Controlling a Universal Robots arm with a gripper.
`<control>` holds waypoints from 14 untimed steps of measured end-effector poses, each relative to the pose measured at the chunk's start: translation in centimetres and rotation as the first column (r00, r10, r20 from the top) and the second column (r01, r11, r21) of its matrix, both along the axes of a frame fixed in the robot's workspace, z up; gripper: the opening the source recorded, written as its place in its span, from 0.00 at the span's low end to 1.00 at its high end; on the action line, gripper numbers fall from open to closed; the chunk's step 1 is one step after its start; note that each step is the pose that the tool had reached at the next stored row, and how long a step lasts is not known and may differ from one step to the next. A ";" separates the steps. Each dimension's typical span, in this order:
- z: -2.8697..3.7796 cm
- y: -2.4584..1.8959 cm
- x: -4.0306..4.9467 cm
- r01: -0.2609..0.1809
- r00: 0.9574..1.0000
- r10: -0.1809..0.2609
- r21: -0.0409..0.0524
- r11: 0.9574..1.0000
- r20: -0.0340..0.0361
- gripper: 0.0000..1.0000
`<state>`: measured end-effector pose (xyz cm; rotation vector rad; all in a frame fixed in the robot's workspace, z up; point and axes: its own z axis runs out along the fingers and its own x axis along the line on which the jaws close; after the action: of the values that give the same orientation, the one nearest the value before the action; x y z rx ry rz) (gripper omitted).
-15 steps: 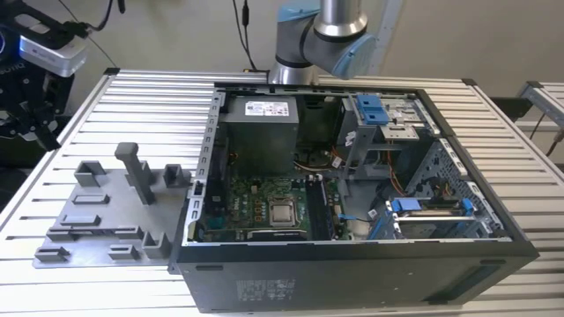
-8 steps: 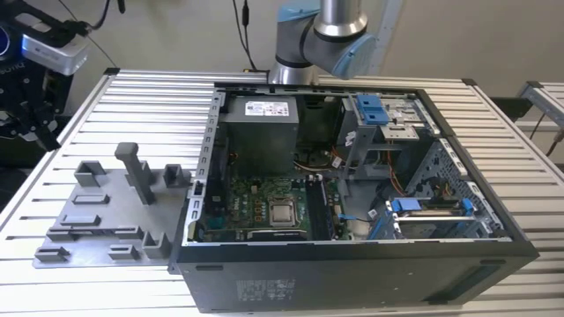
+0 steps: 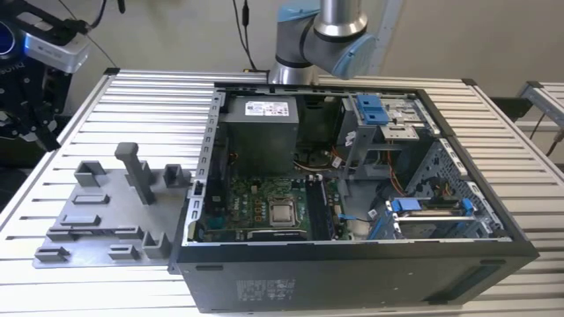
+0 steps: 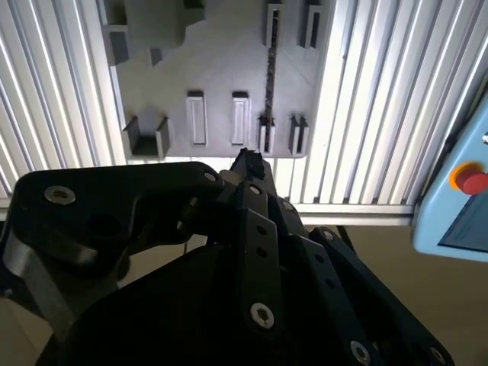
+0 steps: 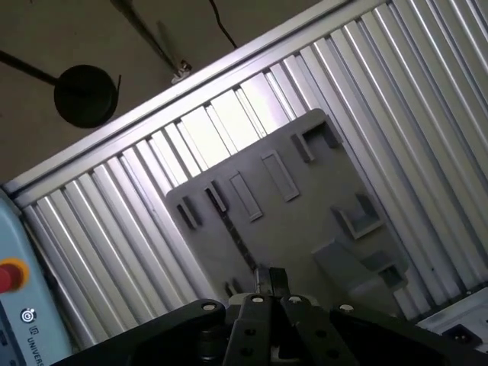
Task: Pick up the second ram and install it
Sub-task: 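Pick up the second ram and move it above second insertion slot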
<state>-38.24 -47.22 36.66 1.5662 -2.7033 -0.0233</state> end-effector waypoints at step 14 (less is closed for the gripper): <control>-0.10 0.00 0.00 -0.133 0.991 0.133 -0.005 0.991 0.001 0.11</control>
<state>-38.24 -47.22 36.57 1.7414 -2.5907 -0.0133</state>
